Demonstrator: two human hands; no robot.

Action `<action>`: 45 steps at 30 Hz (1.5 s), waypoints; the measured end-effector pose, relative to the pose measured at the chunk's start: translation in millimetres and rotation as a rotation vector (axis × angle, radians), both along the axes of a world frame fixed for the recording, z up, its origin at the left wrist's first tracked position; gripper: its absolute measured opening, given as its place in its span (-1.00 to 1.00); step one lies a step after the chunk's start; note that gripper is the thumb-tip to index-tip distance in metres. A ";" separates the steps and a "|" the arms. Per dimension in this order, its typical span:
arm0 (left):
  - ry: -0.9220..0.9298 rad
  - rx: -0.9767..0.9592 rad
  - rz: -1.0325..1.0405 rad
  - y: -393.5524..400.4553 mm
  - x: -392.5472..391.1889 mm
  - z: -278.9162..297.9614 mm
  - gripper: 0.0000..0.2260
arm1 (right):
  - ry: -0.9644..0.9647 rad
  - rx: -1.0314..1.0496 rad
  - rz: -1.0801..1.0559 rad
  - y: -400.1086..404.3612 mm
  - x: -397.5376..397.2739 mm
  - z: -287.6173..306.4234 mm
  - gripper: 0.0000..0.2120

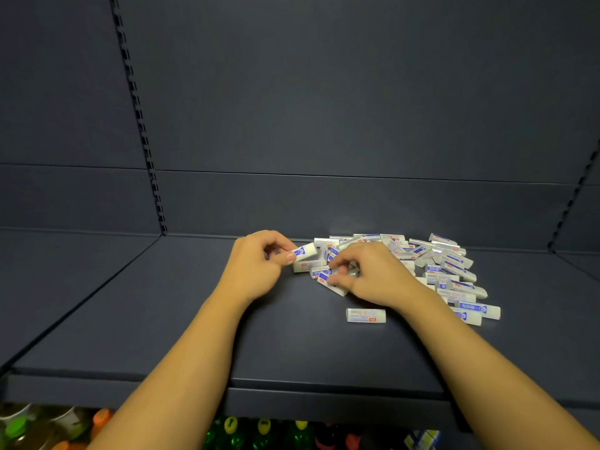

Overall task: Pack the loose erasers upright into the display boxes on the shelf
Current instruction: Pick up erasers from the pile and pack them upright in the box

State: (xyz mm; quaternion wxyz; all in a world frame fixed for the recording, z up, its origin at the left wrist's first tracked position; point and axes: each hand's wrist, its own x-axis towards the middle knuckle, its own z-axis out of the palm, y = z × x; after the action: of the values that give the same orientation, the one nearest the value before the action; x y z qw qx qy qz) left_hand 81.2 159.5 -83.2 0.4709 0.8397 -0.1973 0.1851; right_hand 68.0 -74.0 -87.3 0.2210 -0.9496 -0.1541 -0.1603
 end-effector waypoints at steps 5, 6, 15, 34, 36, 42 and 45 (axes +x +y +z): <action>0.006 0.010 0.041 0.6 3.5 -1.7 -0.88 | 0.048 -0.269 -0.038 20.1 -0.4 9.2 -0.72; 0.003 0.018 0.050 0.9 3.7 -1.8 -0.88 | 0.048 -0.300 -0.047 22.9 -1.4 10.9 -0.73; 0.022 -0.054 0.081 1.3 1.5 -1.7 -0.87 | 0.180 0.046 -0.063 19.0 -10.0 29.8 -0.74; -0.223 0.686 -0.220 -189.6 -3.9 57.6 -0.87 | 0.171 0.057 -0.636 -168.2 -113.2 74.1 -0.93; -0.191 0.654 -0.243 -221.4 -15.1 62.2 -0.87 | 0.174 -0.019 -0.669 -193.5 -127.0 78.0 -0.94; -0.176 0.676 -0.224 -317.9 -52.6 70.7 -0.87 | 0.195 -0.168 -0.712 -268.1 -180.0 87.2 -0.87; -0.157 0.682 -0.213 -367.3 -73.3 70.9 -0.88 | 0.196 -0.210 -0.714 -310.8 -206.8 88.8 -0.87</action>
State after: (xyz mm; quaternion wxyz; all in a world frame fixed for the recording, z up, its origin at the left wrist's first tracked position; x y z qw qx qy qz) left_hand 8.0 -207.8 -12.3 0.1637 0.9064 -0.3696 0.1226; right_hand -138.8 -384.9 1.5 0.0665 -0.9718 0.1924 -0.1189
